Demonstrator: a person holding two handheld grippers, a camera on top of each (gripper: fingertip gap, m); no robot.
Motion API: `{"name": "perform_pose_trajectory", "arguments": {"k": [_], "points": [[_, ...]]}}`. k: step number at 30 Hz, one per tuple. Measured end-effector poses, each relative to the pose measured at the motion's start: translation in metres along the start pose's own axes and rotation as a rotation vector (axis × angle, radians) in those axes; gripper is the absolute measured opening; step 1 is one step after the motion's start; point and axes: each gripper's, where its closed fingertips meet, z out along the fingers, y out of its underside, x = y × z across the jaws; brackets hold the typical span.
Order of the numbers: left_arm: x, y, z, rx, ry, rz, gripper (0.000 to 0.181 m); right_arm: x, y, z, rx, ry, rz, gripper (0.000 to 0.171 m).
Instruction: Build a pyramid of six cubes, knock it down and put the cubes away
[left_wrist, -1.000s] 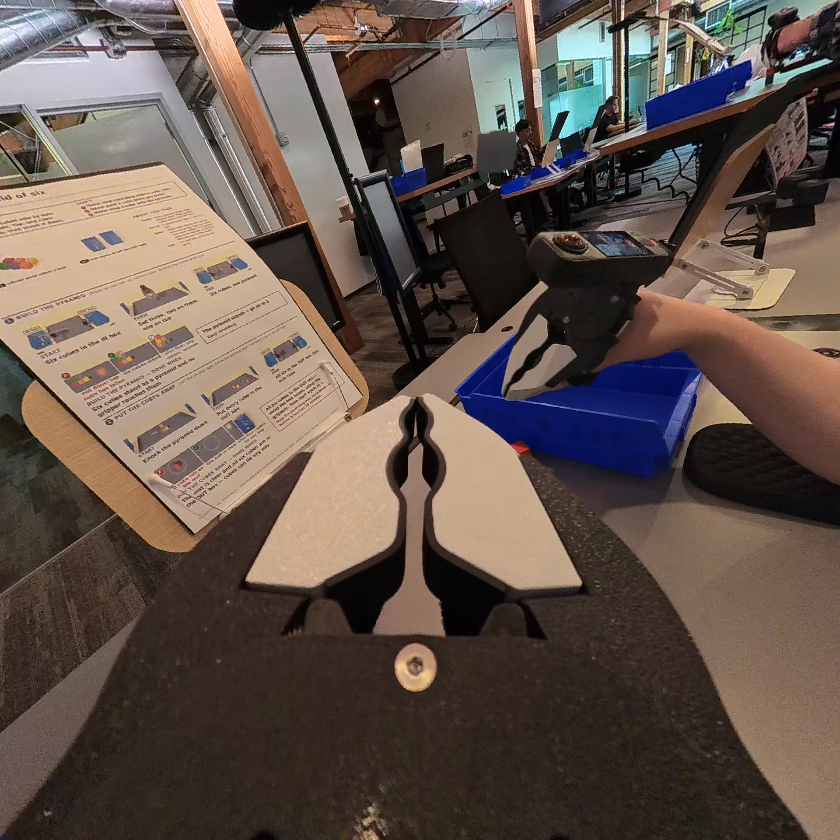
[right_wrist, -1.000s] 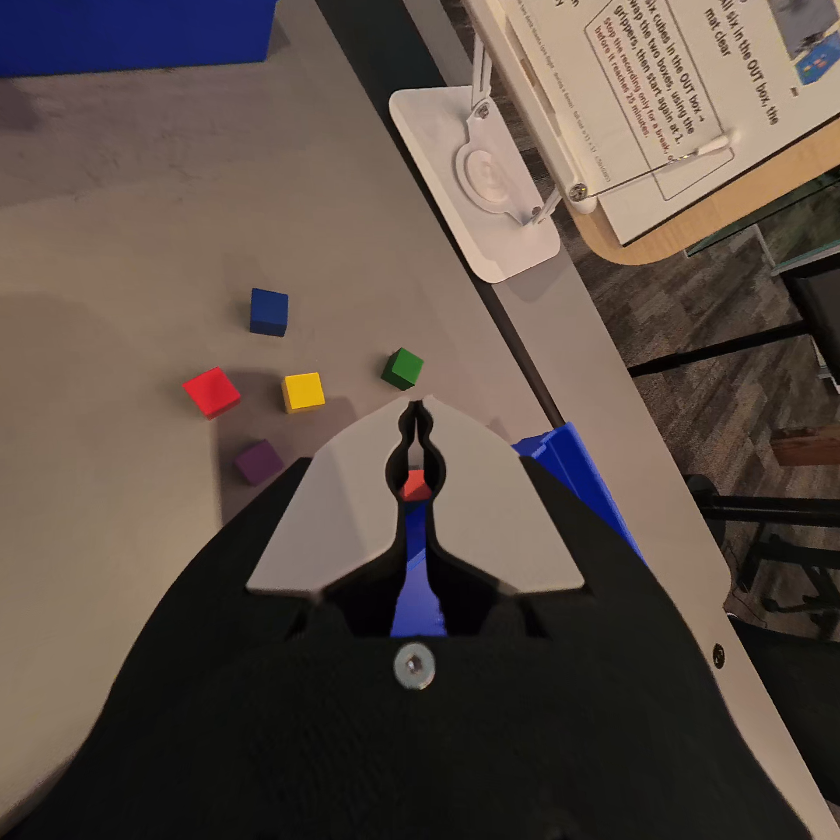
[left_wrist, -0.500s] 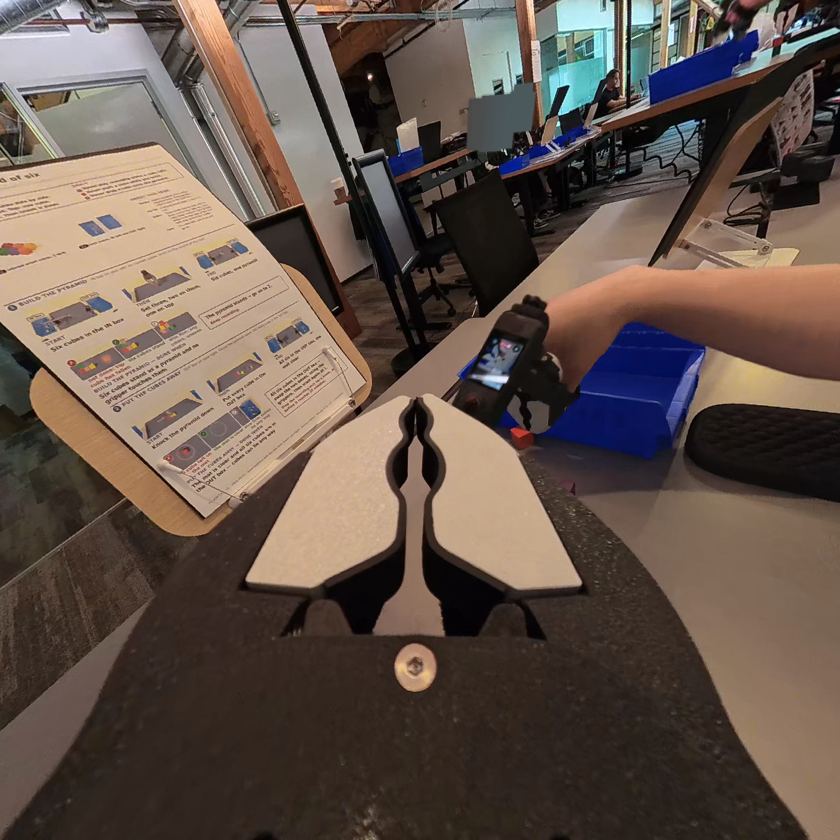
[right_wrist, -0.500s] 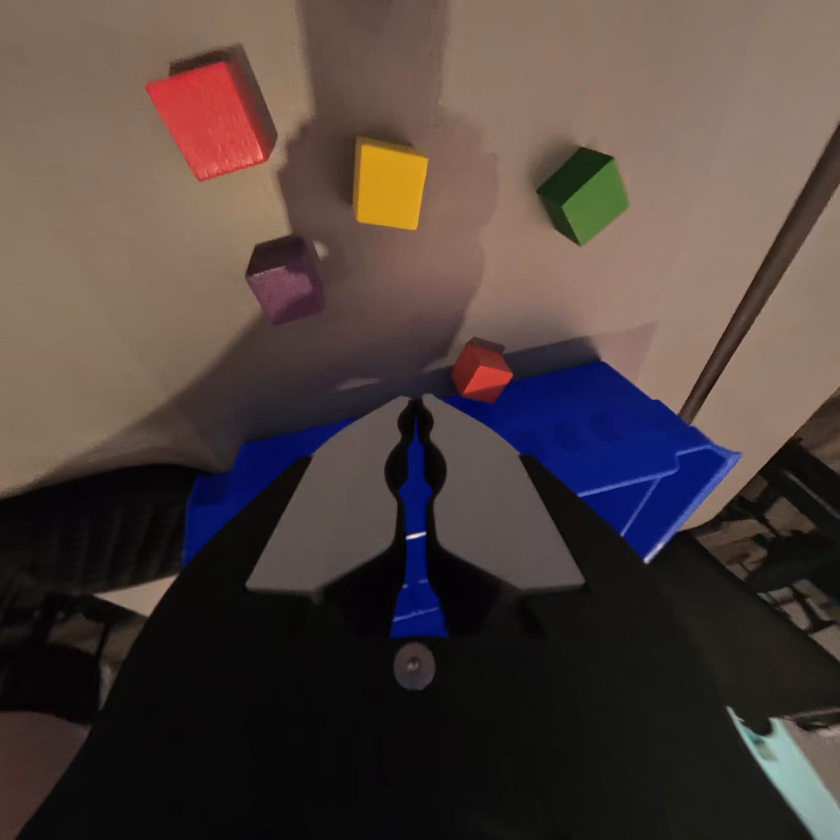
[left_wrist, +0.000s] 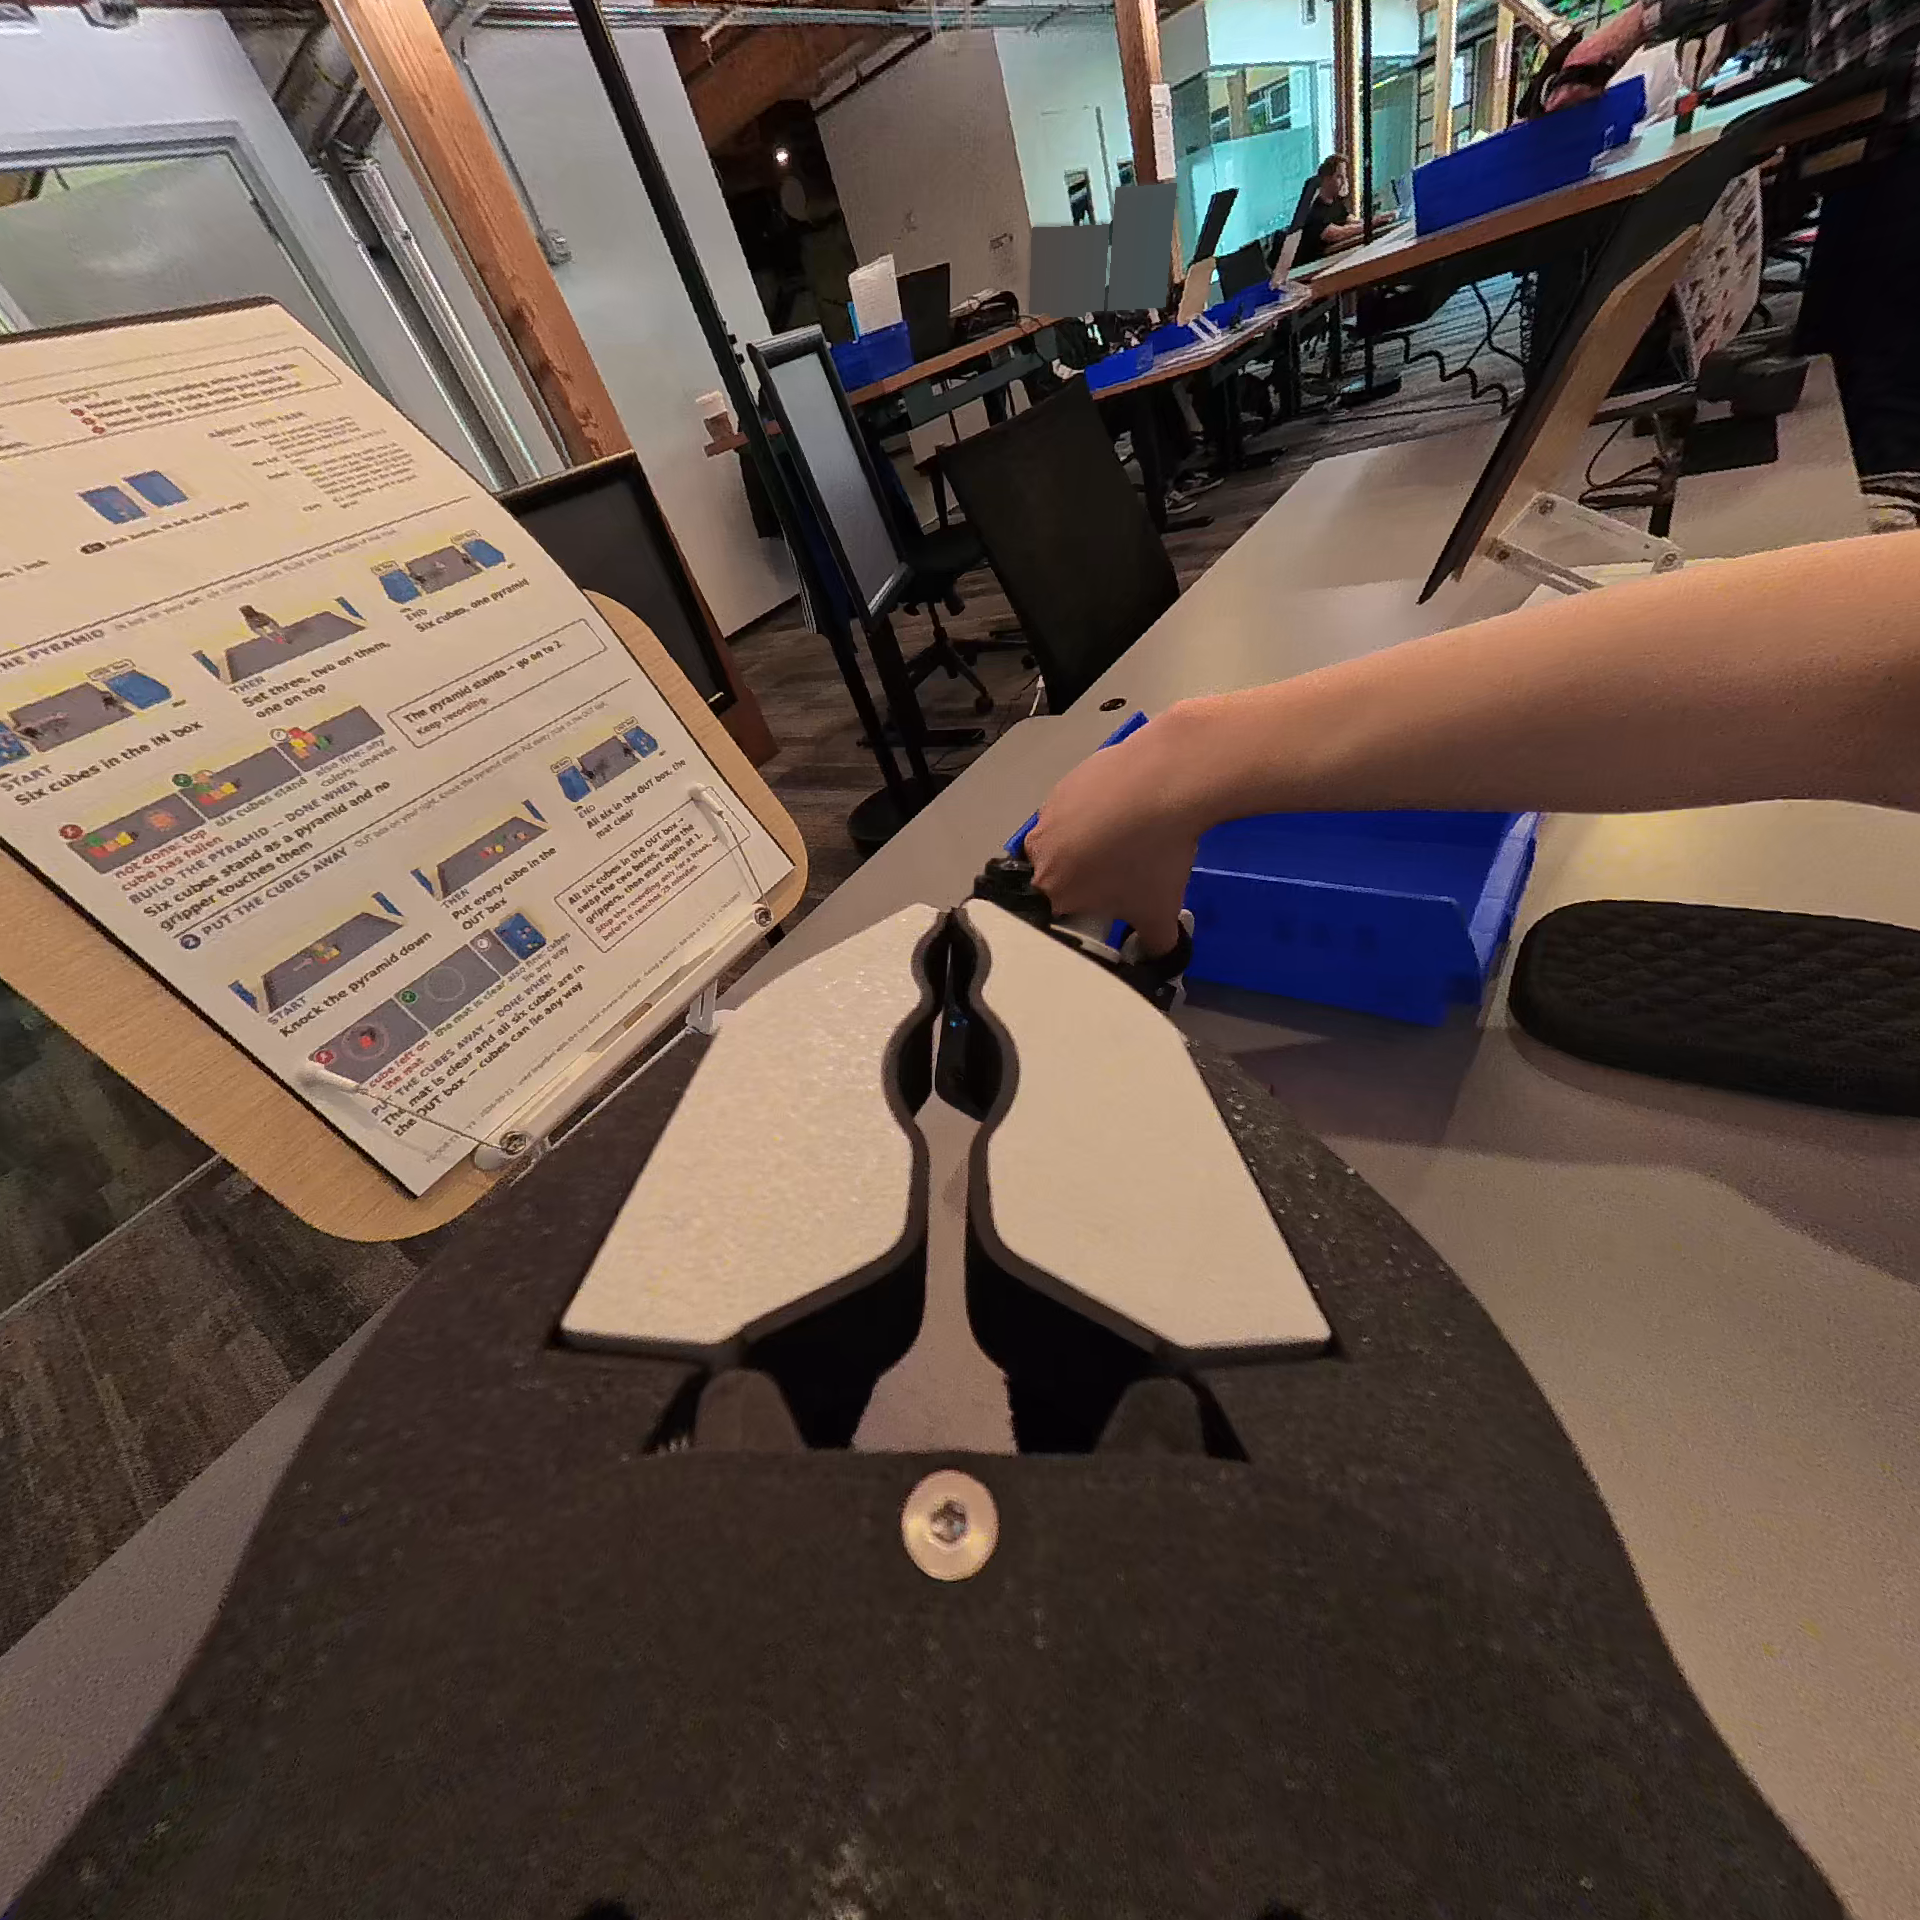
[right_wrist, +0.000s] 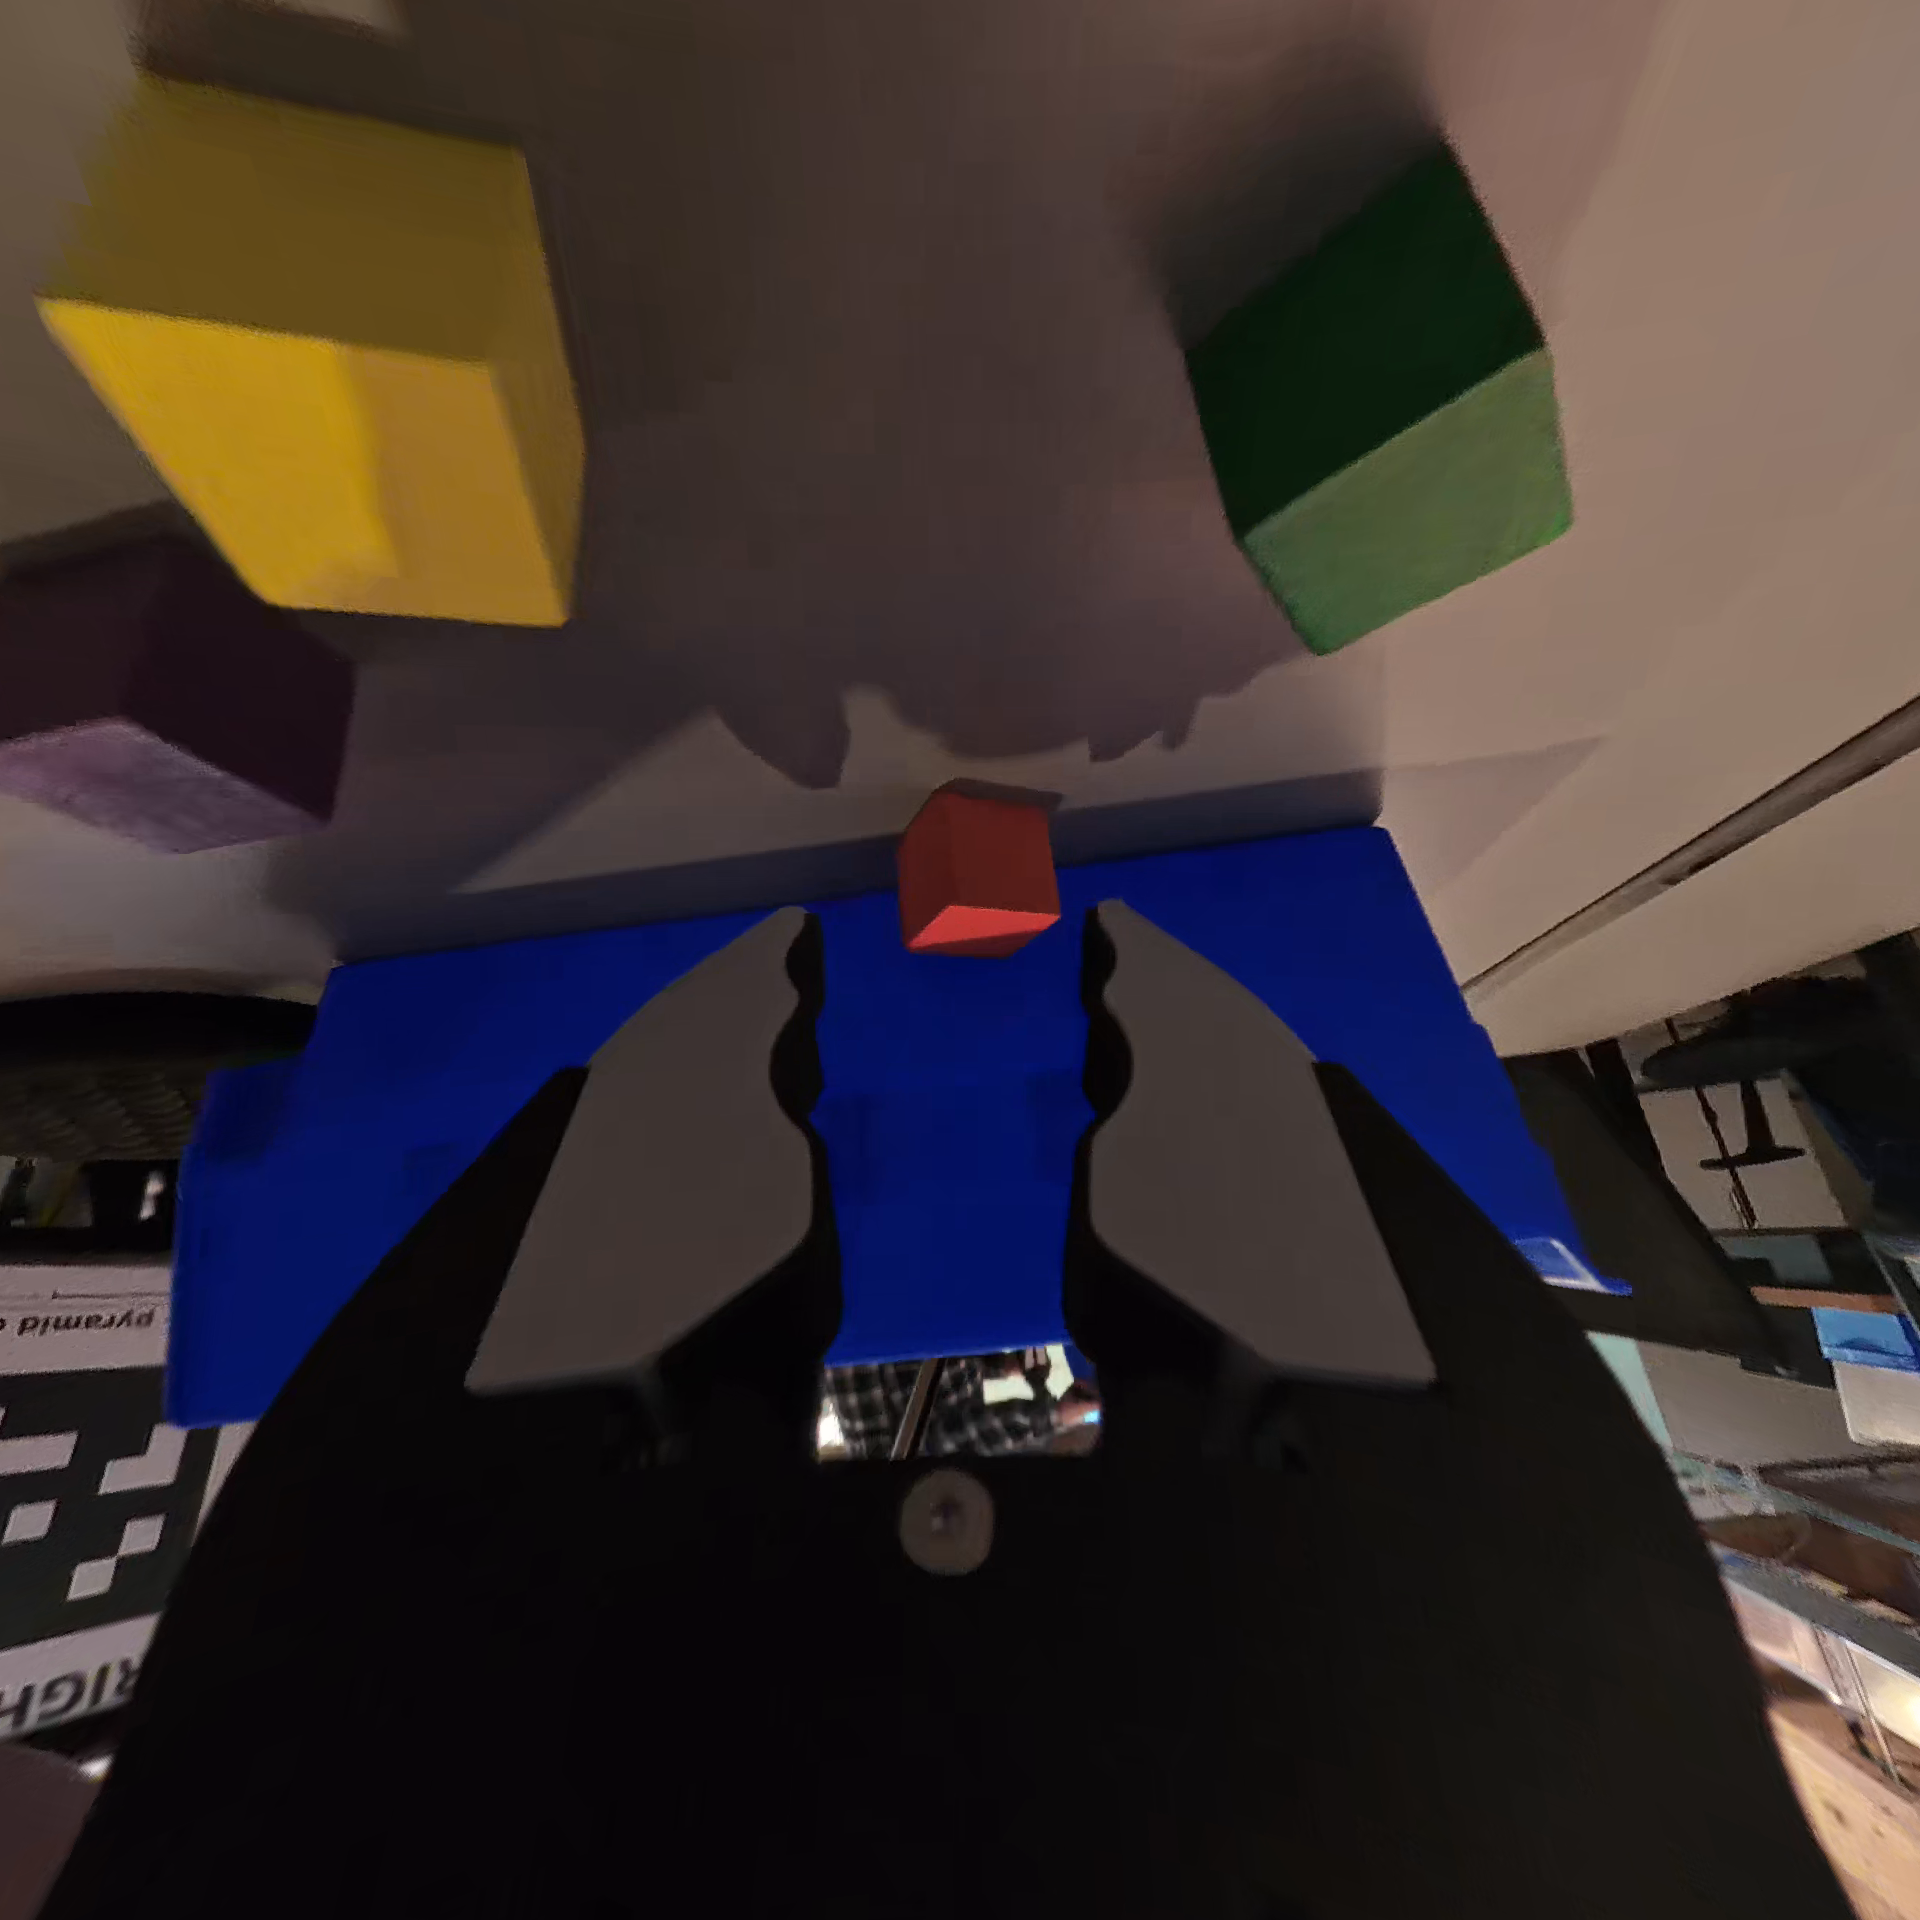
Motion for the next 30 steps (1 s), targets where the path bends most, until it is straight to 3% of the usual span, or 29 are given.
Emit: {"name": "perform_pose_trajectory", "arguments": {"k": [20, 23, 30], "points": [[0.008, -0.006, 0.004, 0.03, 0.036, 0.008, 0.0, -0.006, 0.005, 0.029, -0.123, -0.195, 0.096, 0.042], [0.009, -0.004, 0.005, 0.022, 0.036, 0.016, 0.0, -0.009, 0.006, 0.03, -0.143, -0.208, 0.088, 0.03], [0.009, -0.002, 0.008, 0.01, 0.033, 0.021, 0.0, -0.009, -0.001, 0.015, -0.085, -0.134, 0.042, 0.03]]}}
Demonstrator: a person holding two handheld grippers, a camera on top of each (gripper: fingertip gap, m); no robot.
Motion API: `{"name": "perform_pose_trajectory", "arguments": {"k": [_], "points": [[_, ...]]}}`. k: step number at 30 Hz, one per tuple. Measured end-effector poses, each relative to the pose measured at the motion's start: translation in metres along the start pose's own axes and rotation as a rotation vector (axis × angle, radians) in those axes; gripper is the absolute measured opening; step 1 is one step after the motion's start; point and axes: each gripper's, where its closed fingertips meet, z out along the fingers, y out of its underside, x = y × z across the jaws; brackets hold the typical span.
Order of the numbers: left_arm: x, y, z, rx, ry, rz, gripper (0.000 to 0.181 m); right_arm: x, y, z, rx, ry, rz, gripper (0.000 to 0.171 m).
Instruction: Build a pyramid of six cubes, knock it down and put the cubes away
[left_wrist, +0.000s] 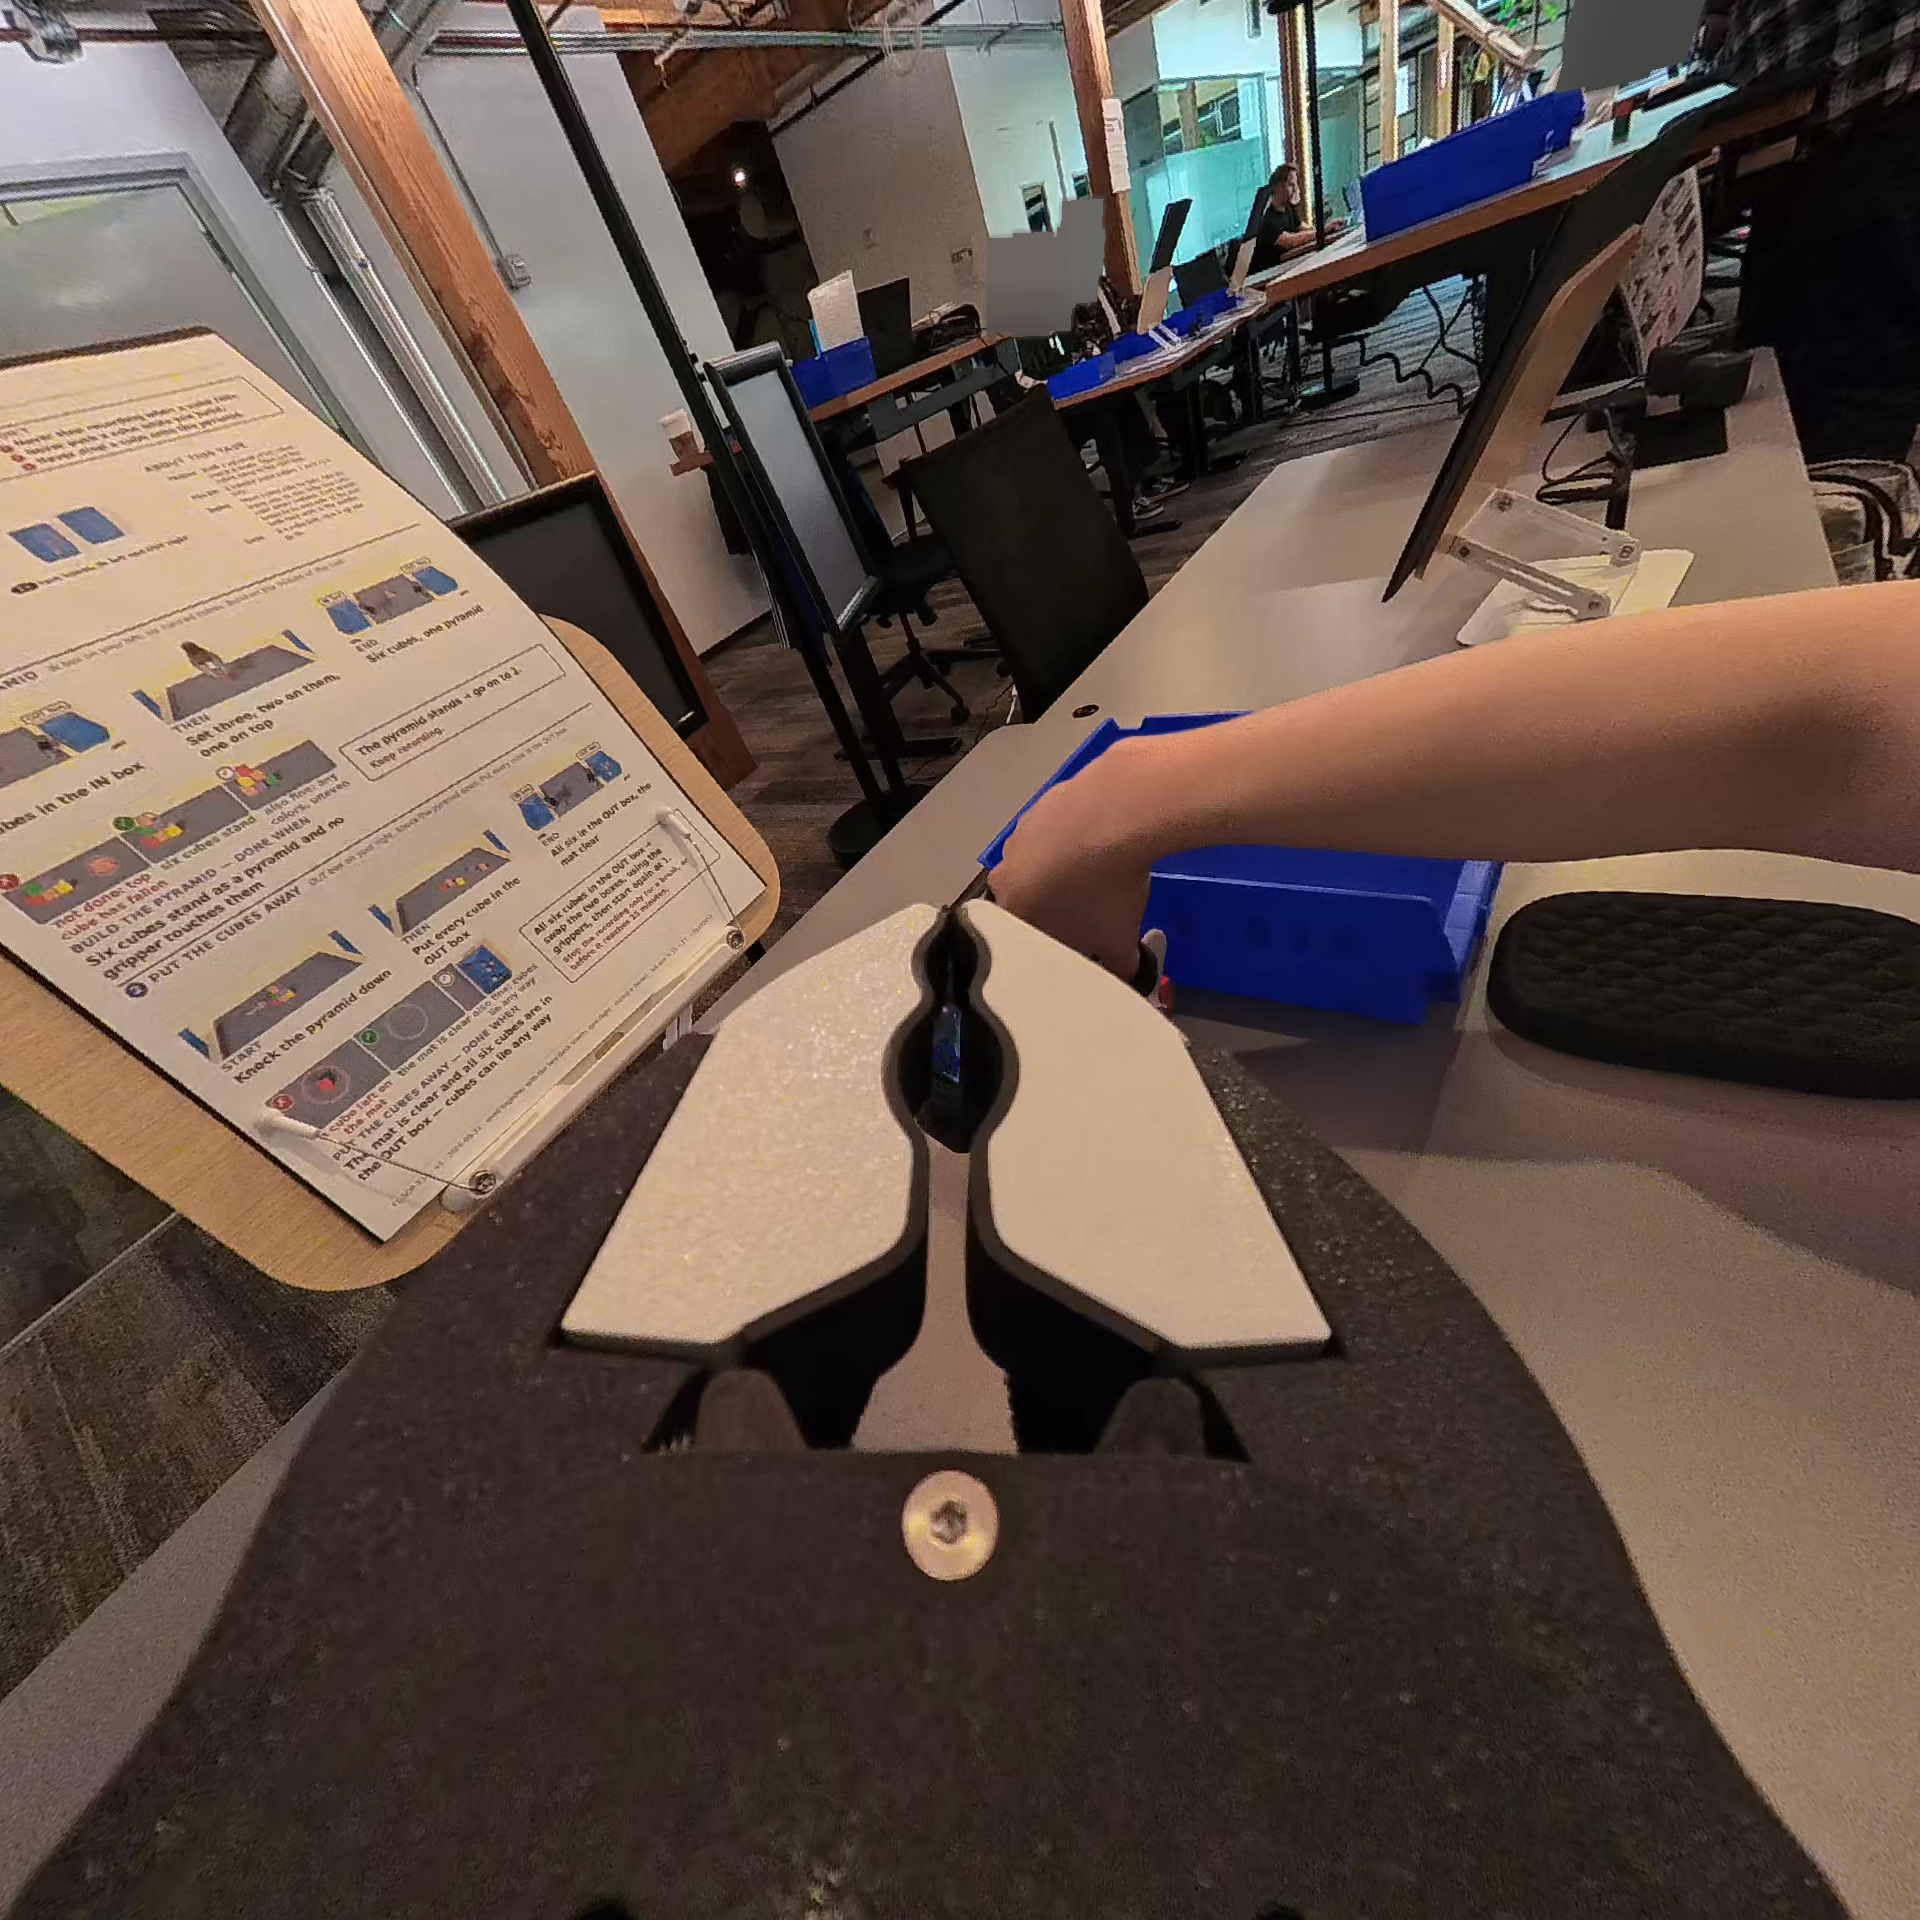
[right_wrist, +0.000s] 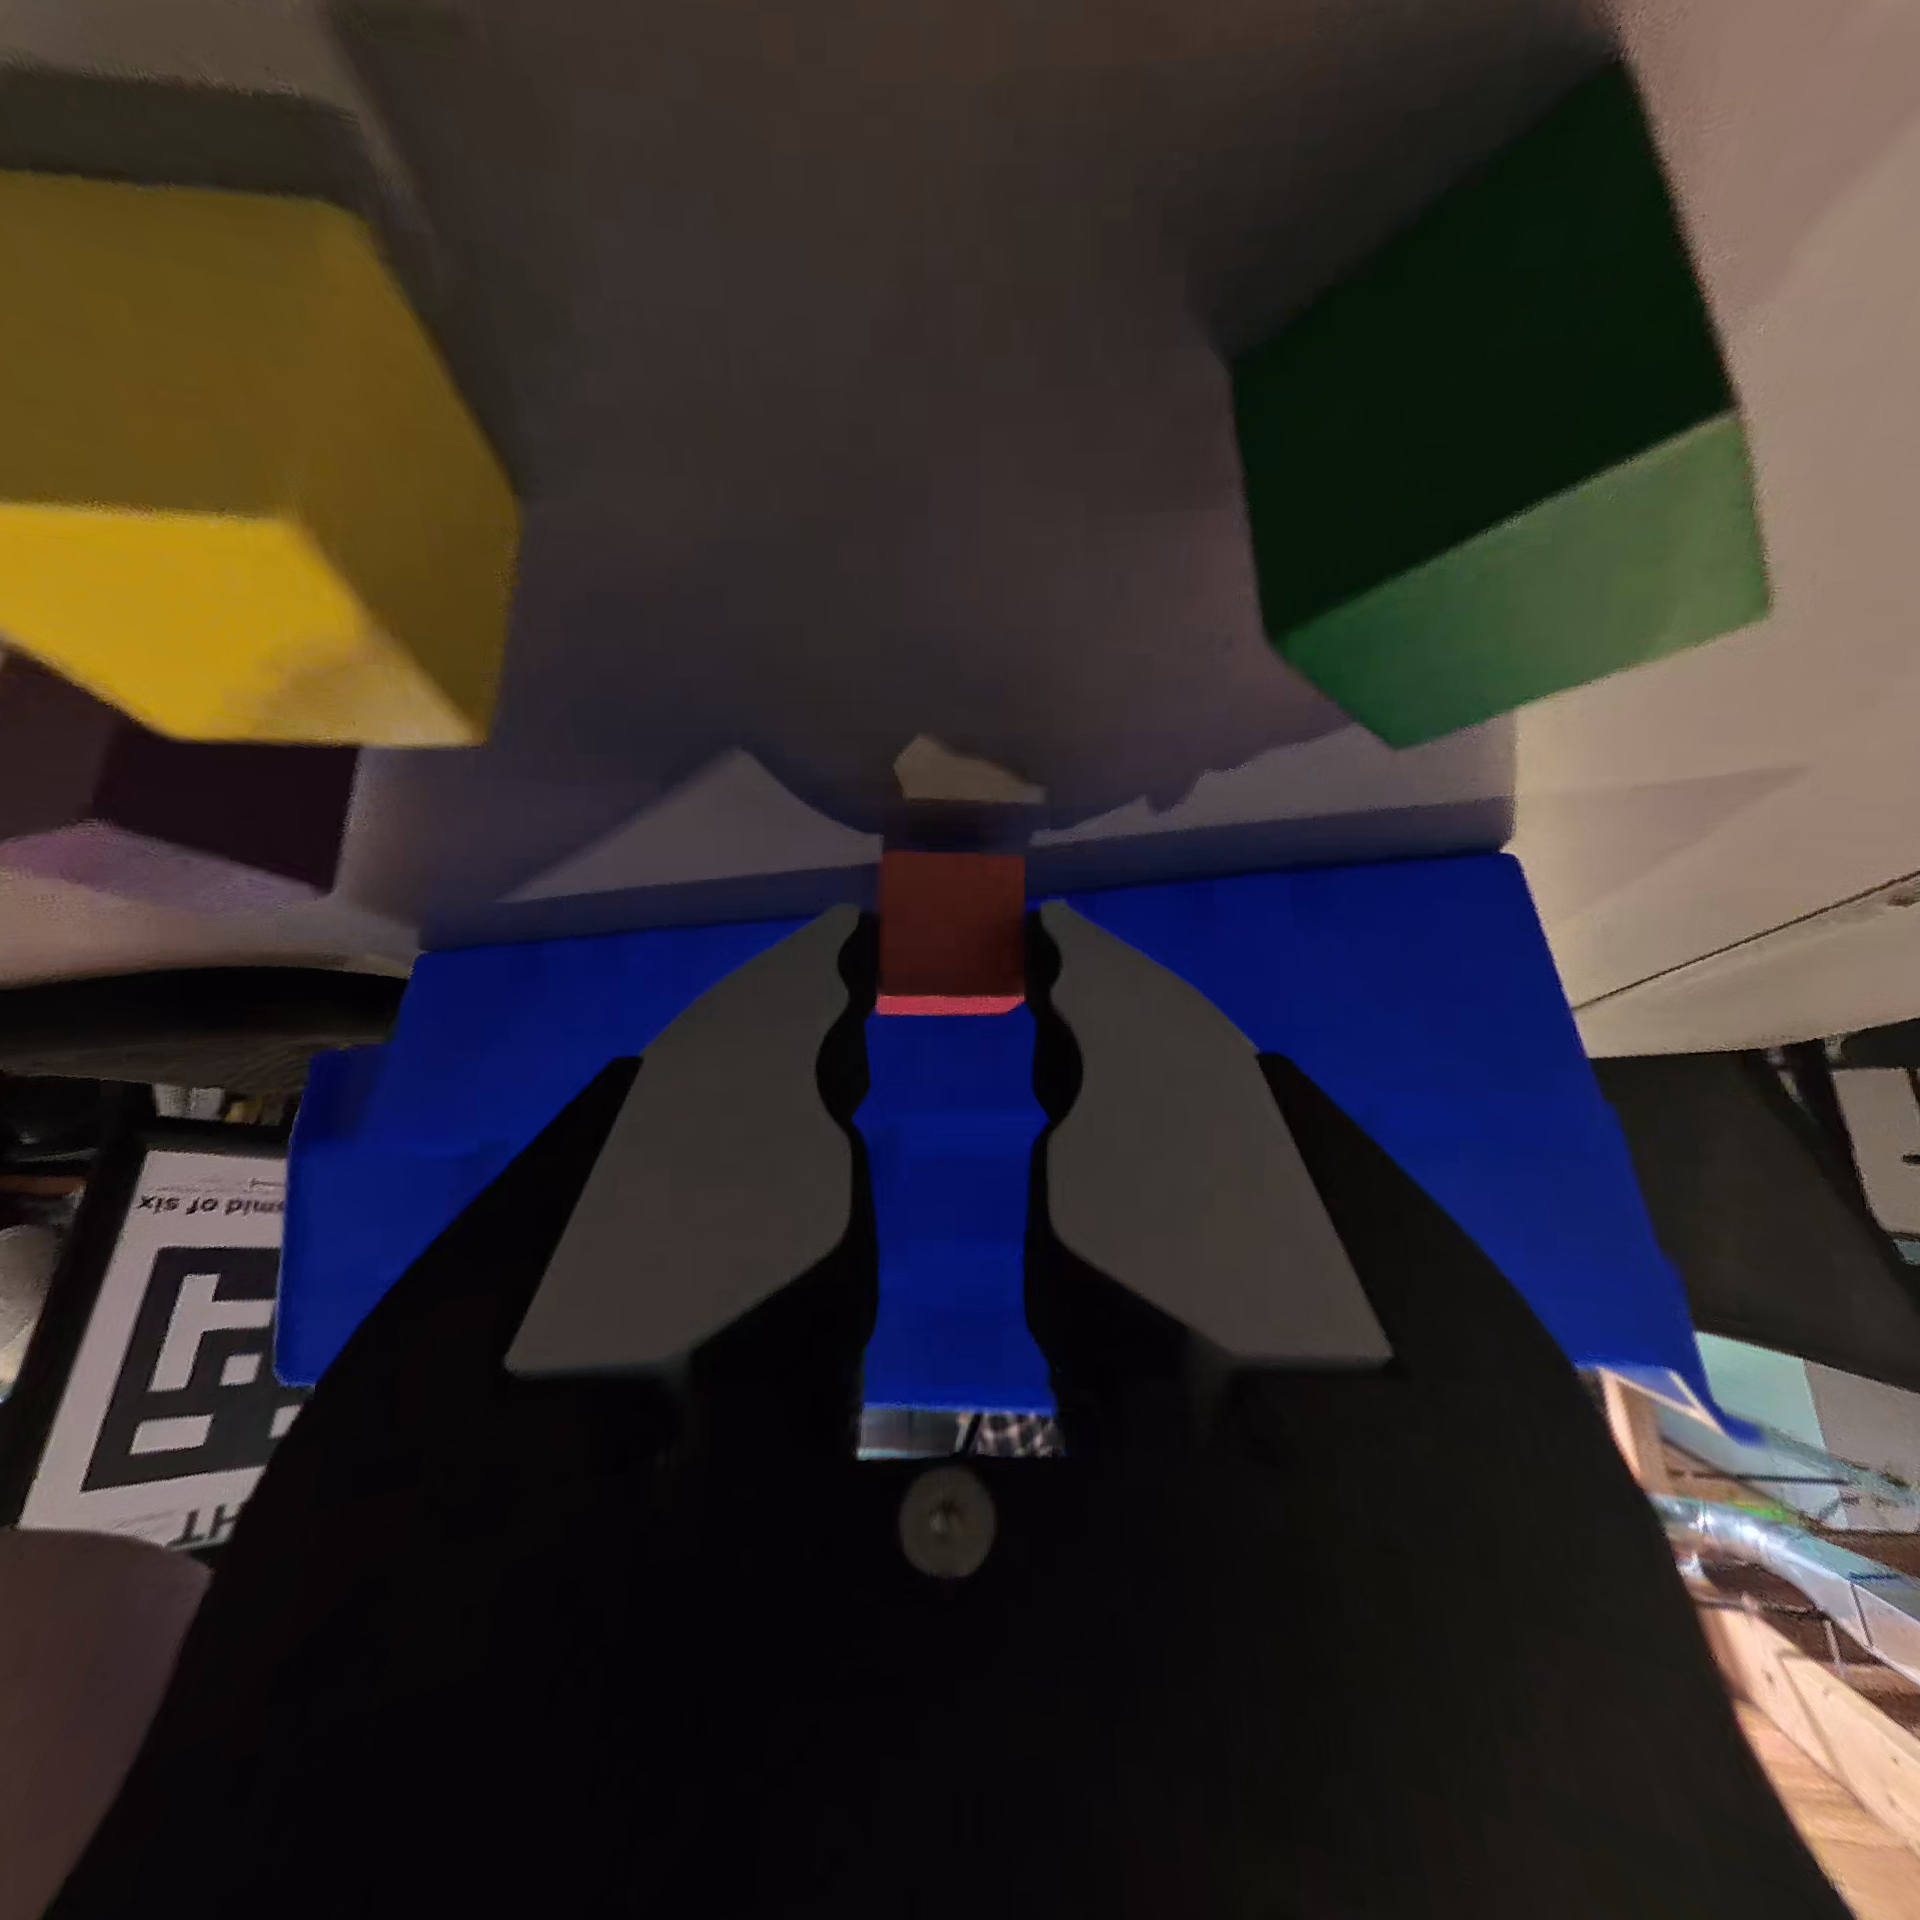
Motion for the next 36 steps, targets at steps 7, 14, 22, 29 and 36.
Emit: {"name": "perform_pose_trajectory", "arguments": {"k": [7, 14, 22, 29, 36], "points": [[0.0, 0.004, 0.004, -0.019, 0.0, 0.001, 0.0, -0.017, -0.013, -0.094, 0.654, 0.108, -0.039, 0.029], [0.003, 0.007, 0.007, -0.037, 0.003, 0.015, 0.0, -0.005, 0.075, -0.172, 1.523, 0.319, 0.084, 0.028], [0.005, 0.006, 0.008, -0.043, 0.002, 0.022, 0.0, 0.072, 0.138, -0.047, 1.255, 0.278, 0.591, 0.028], [0.008, 0.011, 0.011, -0.069, 0.004, 0.043, 0.0, 0.084, 0.12, 0.061, 0.852, 0.06, 0.778, 0.029], [0.008, 0.008, 0.009, -0.06, 0.01, 0.036, 0.0, 0.083, 0.109, 0.086, 0.814, -0.004, 0.858, 0.03]]}}
